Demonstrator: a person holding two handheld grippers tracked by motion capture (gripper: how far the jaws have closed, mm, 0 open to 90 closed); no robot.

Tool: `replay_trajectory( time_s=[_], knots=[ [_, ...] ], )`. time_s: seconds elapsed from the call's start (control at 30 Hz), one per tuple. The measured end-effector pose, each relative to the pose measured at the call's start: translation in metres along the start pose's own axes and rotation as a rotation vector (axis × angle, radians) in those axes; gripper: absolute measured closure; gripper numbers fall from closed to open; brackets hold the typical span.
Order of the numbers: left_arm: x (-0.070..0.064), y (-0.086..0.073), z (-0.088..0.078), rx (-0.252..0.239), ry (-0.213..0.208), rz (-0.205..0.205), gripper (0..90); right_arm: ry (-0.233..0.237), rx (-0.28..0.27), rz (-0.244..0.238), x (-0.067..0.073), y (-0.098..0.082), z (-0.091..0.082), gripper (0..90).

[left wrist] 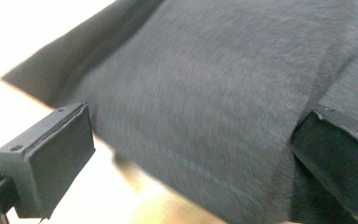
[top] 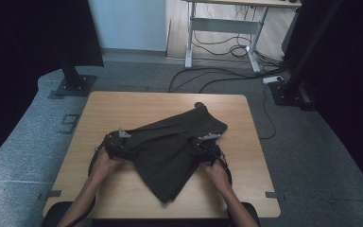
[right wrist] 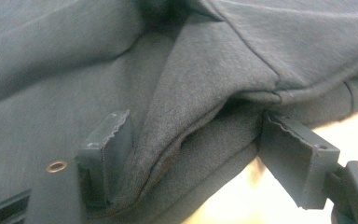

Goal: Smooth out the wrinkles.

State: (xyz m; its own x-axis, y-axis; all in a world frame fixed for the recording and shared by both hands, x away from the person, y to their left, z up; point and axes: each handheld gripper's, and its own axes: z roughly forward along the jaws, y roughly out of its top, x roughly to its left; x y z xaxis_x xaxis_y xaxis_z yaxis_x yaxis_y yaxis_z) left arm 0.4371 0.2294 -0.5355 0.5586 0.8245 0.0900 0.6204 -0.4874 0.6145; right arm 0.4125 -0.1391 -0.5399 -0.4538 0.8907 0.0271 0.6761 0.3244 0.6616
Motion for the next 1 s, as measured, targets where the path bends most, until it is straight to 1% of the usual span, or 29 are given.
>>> replay_trajectory(
  time_s=[0.07, 0.1, 0.13, 0.17, 0.2, 0.23, 0.27, 0.3, 0.33, 0.37, 0.4, 0.43, 0.47, 0.5, 0.53, 0.57, 0.6, 0.63, 0.7, 0.77, 0.8, 0.83, 0.87, 0.9, 0.97, 1.0],
  knots=[
    [0.009, 0.002, 0.005, -0.013, -0.015, -0.016, 0.0, -0.011, 0.007, 0.006, 0.01, -0.004, -0.005, 26.2],
    [0.011, 0.002, 0.006, -0.017, -0.02, -0.02, 0.0, -0.015, 0.01, 0.006, 0.014, -0.005, -0.007, 26.1],
    [0.013, 0.002, 0.006, -0.022, -0.023, -0.019, 0.0, -0.011, 0.015, 0.009, 0.015, -0.006, -0.009, 26.1],
    [0.013, 0.002, 0.006, -0.025, -0.019, -0.012, 0.0, 0.005, 0.023, 0.019, 0.015, -0.006, -0.011, 25.8],
    [0.013, 0.002, 0.004, -0.025, -0.013, -0.004, 0.0, 0.02, 0.027, 0.021, 0.014, -0.006, -0.014, 25.9],
    [0.012, 0.002, 0.002, -0.025, -0.003, -0.007, 0.0, 0.04, 0.023, 0.03, 0.012, -0.005, -0.018, 26.3],
    [0.011, 0.001, -0.003, -0.03, 0.016, -0.015, 0.0, 0.059, 0.016, 0.032, 0.009, -0.004, -0.025, 26.5],
    [0.009, -0.001, -0.008, -0.037, 0.035, -0.026, 0.0, 0.072, 0.011, 0.026, 0.007, -0.003, -0.032, 26.4],
    [0.008, -0.003, -0.015, -0.05, 0.046, -0.042, 0.0, 0.079, 0.003, 0.015, 0.005, -0.001, -0.04, 26.2],
    [0.005, -0.006, -0.023, -0.075, 0.044, -0.081, 0.0, 0.079, -0.01, -0.002, 0.003, 0.002, -0.048, 26.0],
    [0.003, -0.008, -0.028, -0.087, 0.036, -0.107, 0.0, 0.075, -0.029, -0.018, -0.002, 0.008, -0.057, 25.8],
    [-0.001, -0.011, -0.035, -0.102, 0.019, -0.132, 0.1, 0.072, -0.041, -0.024, -0.005, 0.012, -0.061, 25.7],
    [-0.005, -0.013, -0.037, -0.103, 0.017, -0.138, 0.0, 0.064, -0.057, -0.025, -0.011, 0.02, -0.066, 25.7],
    [-0.011, -0.015, -0.041, -0.104, 0.029, -0.138, 0.0, 0.059, -0.069, -0.026, -0.014, 0.025, -0.067, 25.7],
    [-0.015, -0.016, -0.042, -0.106, 0.028, -0.136, 0.0, 0.058, -0.093, -0.034, -0.02, 0.035, -0.068, 25.2],
    [-0.021, -0.017, -0.042, -0.104, 0.02, -0.136, 0.0, 0.062, -0.095, -0.037, -0.023, 0.04, -0.065, 23.3],
    [-0.028, -0.017, -0.041, -0.098, 0.021, -0.137, 0.0, 0.065, -0.082, -0.043, -0.027, 0.048, -0.06, 21.3],
    [-0.032, -0.017, -0.04, -0.092, 0.02, -0.134, 0.0, 0.068, -0.069, -0.055, -0.032, 0.059, -0.047, 21.4],
    [-0.04, -0.018, -0.035, -0.075, 0.029, -0.124, 0.0, 0.051, -0.078, -0.07, -0.037, 0.067, -0.032, 21.3],
    [-0.045, -0.019, -0.026, -0.047, 0.039, -0.11, 0.0, 0.037, -0.07, -0.089, -0.043, 0.076, -0.01, 21.0],
    [-0.047, -0.02, -0.022, -0.032, 0.047, -0.107, 0.0, 0.037, -0.058, -0.083, -0.045, 0.079, 0.002, 21.0],
    [-0.047, -0.022, -0.019, -0.036, 0.046, -0.115, 0.0, 0.036, -0.051, -0.083, -0.047, 0.081, 0.012, 21.1],
    [-0.046, -0.023, -0.019, -0.04, 0.043, -0.127, 0.0, 0.029, -0.036, -0.095, -0.048, 0.081, 0.025, 21.3],
    [-0.045, -0.024, -0.018, -0.04, 0.05, -0.133, 0.0, 0.022, -0.023, -0.102, -0.049, 0.081, 0.031, 21.5],
    [-0.043, -0.025, -0.017, -0.042, 0.065, -0.123, 0.0, 0.006, 0.009, -0.134, -0.049, 0.079, 0.044, 22.8],
    [-0.041, -0.025, -0.016, -0.044, 0.066, -0.126, 0.0, 0.0, 0.026, -0.149, -0.048, 0.077, 0.049, 23.7]
  ],
)
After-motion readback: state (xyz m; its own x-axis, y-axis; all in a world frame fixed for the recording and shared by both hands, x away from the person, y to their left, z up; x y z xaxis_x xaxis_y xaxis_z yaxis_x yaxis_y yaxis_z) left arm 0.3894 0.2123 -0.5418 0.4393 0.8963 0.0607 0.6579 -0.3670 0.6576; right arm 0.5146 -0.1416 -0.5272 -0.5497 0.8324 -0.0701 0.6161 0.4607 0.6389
